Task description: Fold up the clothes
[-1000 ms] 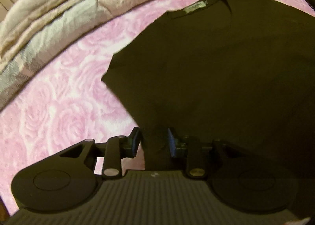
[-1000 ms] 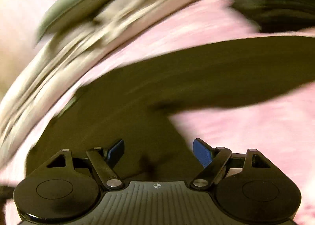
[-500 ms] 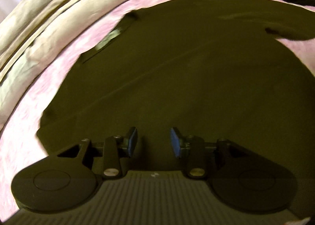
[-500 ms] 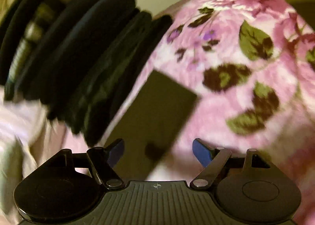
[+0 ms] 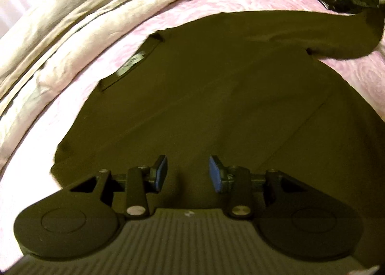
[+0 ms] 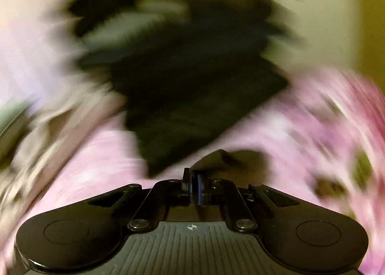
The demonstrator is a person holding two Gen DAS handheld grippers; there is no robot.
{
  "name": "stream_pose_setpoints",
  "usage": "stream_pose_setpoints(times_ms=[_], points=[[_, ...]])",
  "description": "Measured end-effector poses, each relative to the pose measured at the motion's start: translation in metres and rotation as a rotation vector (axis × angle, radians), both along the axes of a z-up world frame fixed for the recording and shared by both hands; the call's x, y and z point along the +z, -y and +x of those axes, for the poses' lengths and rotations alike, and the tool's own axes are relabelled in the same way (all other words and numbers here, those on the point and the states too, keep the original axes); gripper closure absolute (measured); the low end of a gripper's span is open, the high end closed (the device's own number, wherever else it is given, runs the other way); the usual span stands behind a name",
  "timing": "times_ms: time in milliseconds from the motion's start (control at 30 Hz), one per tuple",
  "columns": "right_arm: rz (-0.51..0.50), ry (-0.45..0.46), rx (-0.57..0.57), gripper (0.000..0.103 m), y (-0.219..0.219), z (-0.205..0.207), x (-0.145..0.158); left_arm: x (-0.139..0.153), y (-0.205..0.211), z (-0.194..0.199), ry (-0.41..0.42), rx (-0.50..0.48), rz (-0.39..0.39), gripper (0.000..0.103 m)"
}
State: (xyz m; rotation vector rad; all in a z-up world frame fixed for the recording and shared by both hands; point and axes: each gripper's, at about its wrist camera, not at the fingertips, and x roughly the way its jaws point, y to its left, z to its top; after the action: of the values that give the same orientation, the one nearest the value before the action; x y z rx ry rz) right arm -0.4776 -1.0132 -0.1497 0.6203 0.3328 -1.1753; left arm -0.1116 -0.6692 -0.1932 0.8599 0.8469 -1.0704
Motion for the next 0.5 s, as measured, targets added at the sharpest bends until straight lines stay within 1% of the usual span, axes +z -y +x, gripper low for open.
stream_pose_setpoints(times_ms=[67,133,167,233,300,333,367,400,433,467,500], points=[[-0.135,-0.006,0.194,0.098,-0.032,0.063,0.040,0.006,-0.022,0.009,-0.004,0.036,-0.013,0.069],[-0.257,0.017,0.400,0.097,-0.082,0.124,0.076,0.012,-0.043,0.019,-0.009,0.073,-0.026,0.069],[-0.307,0.029,0.511,0.097,-0.116,0.151,0.089,0.015,-0.056,0.025,-0.010,0.092,-0.028,0.069],[-0.373,0.062,0.733,0.097,-0.188,0.203,0.100,0.020,-0.084,0.039,-0.005,0.137,-0.031,0.066],[-0.371,0.067,0.945,0.097,-0.255,0.251,0.089,0.023,-0.114,0.055,0.003,0.187,-0.029,0.064],[-0.369,0.049,1.029,0.097,-0.286,0.272,0.076,0.024,-0.131,0.063,0.006,0.214,-0.026,0.064],[-0.363,0.008,1.089,0.090,-0.315,0.291,0.058,0.025,-0.147,0.072,0.010,0.238,-0.018,0.064],[-0.334,-0.044,1.134,0.048,-0.340,0.309,0.037,0.025,-0.163,0.080,0.013,0.261,-0.010,0.064],[-0.293,-0.076,1.161,0.026,-0.356,0.319,0.021,0.026,-0.176,0.086,0.014,0.279,-0.005,0.064],[-0.250,-0.094,1.182,0.016,-0.369,0.326,0.007,0.026,-0.189,0.092,0.014,0.294,-0.001,0.064],[-0.207,-0.113,1.202,0.016,-0.382,0.332,-0.007,0.026,-0.202,0.098,0.014,0.308,0.004,0.064]])
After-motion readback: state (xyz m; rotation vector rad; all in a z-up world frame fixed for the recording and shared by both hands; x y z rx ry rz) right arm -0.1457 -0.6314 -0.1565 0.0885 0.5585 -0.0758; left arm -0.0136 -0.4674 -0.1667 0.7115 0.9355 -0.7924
